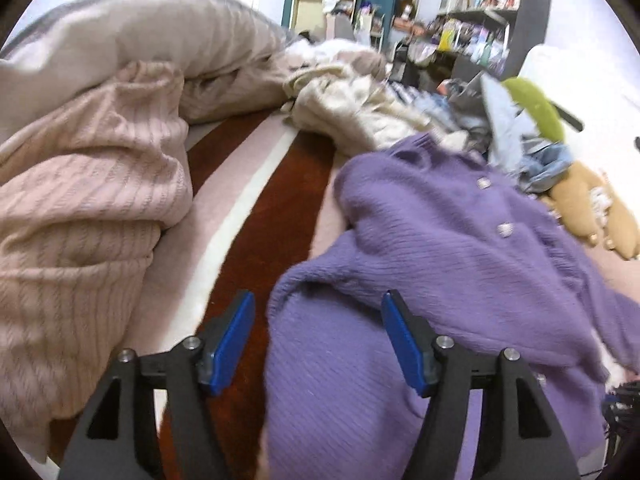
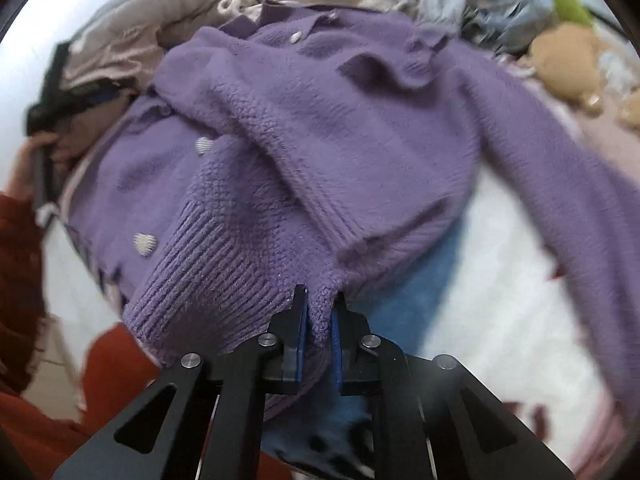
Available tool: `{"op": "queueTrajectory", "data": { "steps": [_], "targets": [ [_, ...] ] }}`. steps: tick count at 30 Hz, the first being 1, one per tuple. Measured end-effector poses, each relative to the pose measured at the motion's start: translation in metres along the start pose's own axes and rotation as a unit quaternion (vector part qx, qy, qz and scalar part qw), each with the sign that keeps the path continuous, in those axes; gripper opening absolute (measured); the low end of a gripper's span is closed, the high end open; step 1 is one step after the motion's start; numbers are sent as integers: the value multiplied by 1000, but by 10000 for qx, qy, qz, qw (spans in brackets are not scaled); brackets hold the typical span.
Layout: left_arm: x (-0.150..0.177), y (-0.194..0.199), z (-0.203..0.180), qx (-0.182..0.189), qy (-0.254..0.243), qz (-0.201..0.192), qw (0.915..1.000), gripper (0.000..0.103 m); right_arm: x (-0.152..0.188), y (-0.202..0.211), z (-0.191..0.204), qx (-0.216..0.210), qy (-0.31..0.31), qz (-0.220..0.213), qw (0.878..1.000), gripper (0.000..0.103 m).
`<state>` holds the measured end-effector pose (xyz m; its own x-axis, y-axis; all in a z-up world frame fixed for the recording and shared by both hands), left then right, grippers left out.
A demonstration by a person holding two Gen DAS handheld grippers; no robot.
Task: Fold large clothes
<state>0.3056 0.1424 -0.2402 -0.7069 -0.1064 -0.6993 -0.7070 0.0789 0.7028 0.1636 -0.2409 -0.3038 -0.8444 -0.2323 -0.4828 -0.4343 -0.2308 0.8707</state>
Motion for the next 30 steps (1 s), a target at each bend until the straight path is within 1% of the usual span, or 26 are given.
{"op": "queueTrajectory", "data": {
  "steps": [1, 2, 3, 4, 6, 8, 10, 11, 12, 13, 14, 15, 16, 17, 18, 20, 21, 24, 25, 27, 30],
  "targets": [
    [0, 8, -3, -12, -35, -103, 9999, 79, 2, 6, -5, 34, -42, -9, 10000, 4],
    [0, 18, -8, -38, -76, -238, 9997, 84, 5, 11, -10, 29, -98, -6, 9999, 4],
    [0, 26, -12, -31, -102, -376, 9992, 86, 10, 14, -17, 43, -178, -3, 9998, 4],
    [1, 37, -18, 15, -137, -527, 9985, 86, 15, 14, -20, 56, -260, 16, 9996, 4],
    [3, 50, -28, 53, -189, -614, 9979, 86, 20, 8, -24, 70, -377, 76, 9992, 4],
    [4, 64, -34, 9, -182, -745, 9971, 88, 22, 7, -26, 53, -418, 75, 9991, 5],
    [6, 79, -41, 90, -166, -943, 9954, 102, 19, 12, -23, -65, -448, -35, 9990, 8],
    [7, 88, -46, 138, -156, -1058, 9942, 102, 17, 17, -23, -122, -504, -109, 9986, 15],
    [8, 95, -49, 203, -167, -1118, 9934, 102, 16, 25, -28, -154, -618, -217, 9977, 30],
    [10, 100, -52, 261, -173, -1136, 9930, 102, 16, 33, -36, -123, -729, -342, 9967, 38],
    [11, 104, -56, 294, -171, -1154, 9927, 102, 17, 40, -43, -70, -837, -455, 9954, 53],
    [12, 108, -59, 300, -170, -1170, 9925, 102, 20, 49, -58, 37, -1041, -597, 9928, 64],
    [13, 112, -62, 296, -181, -1173, 9925, 102, 23, 55, -69, 121, -1201, -682, 9903, 69],
    [14, 114, -65, 276, -192, -1176, 9925, 102, 28, 61, -84, 238, -1444, -817, 9859, 78],
    [15, 116, -67, 190, -196, -1186, 9926, 102, 34, 66, -101, 355, -1695, -954, 9803, 81],
    [18, 116, -73, 89, -235, -1160, 9929, 102, 52, 72, -135, 542, -2220, -1064, 9677, 81],
    [20, 116, -77, 121, -255, -1140, 9931, 102, 61, 75, -149, 543, -2484, -1131, 9605, 81],
    [25, 116, -88, 244, -293, -1120, 9930, 102, 89, 80, -180, 421, -3259, -1304, 9354, 81],
    [25, 115, -91, 223, -287, -1116, 9931, 102, 97, 78, -185, 280, -3436, -1370, 9287, 81],
    [27, 114, -96, 193, -260, -1094, 9935, 102, 102, 80, -189, 47, -3544, -1643, 9205, 81],
    [27, 110, -105, 235, -266, -1014, 9942, 102, 99, 84, -199, 2, -3651, -1966, 9100, 81]
  ]
}}
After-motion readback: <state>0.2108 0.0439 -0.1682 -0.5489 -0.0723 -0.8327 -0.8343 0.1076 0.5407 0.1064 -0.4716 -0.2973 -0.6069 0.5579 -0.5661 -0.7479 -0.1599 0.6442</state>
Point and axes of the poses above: each gripper's, at about its wrist camera, not at the fingertips, and y roughly against the way its jaws point, z to its left, x to its underside, the point moved 7 cm from there along -y, roughly the way its jaws point, and after that the axes turned 1 degree about -y, right-handed, at the moved point
